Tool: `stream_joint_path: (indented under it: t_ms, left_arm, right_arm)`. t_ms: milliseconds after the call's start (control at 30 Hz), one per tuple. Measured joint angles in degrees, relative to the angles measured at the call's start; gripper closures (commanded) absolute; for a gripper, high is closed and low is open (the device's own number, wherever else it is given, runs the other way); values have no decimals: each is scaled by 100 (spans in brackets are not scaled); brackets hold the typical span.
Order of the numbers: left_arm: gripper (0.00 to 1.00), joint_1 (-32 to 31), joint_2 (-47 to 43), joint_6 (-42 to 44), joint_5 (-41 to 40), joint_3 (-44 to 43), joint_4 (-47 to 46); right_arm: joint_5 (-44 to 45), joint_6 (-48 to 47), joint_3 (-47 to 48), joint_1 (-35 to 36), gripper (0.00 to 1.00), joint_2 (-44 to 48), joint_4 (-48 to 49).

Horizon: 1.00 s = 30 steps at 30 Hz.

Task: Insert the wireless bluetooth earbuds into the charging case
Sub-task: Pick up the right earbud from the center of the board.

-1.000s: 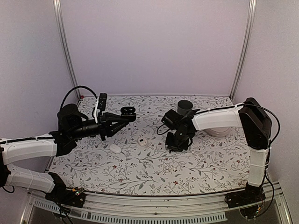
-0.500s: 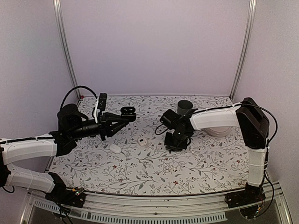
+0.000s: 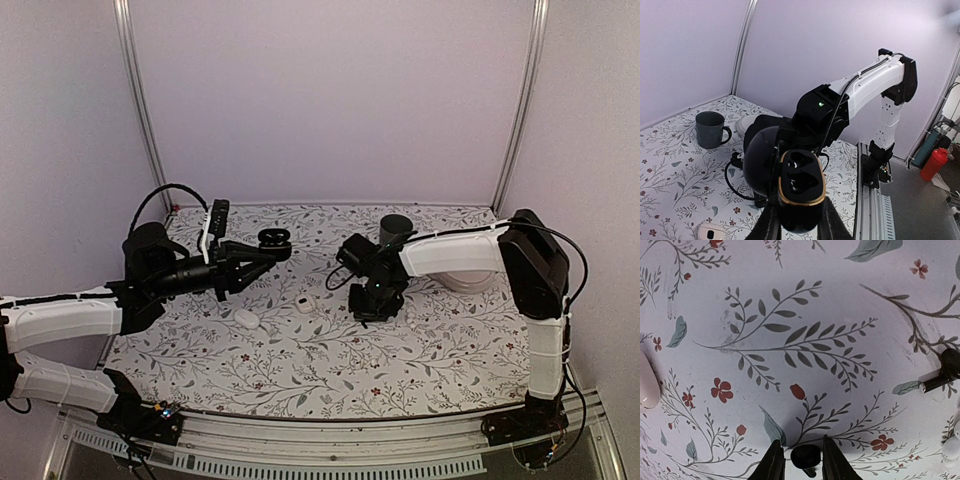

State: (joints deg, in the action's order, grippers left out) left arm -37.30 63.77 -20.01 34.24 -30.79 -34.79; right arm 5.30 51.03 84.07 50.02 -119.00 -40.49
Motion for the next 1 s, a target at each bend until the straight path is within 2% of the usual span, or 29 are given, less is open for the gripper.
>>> stream_joint_path:
  t_ms: [467,800,867,1000]
  left_arm:
    - [100,-2,2,-2,9,2,0]
    - [100,0,120,-4,7,13,-4]
    - [100,0,162,-2,4,15,-4]
    - [100,-2,273,-24,-4,48,-22]
  right_arm:
    - [66,-990,59,61,74,-46,-87]
    - [59,-1241,92,68,80,-76,-101]
    - [52,-1255,92,66,84,-76,-96]
    - [17,-1296,72,66,84,-74,13]
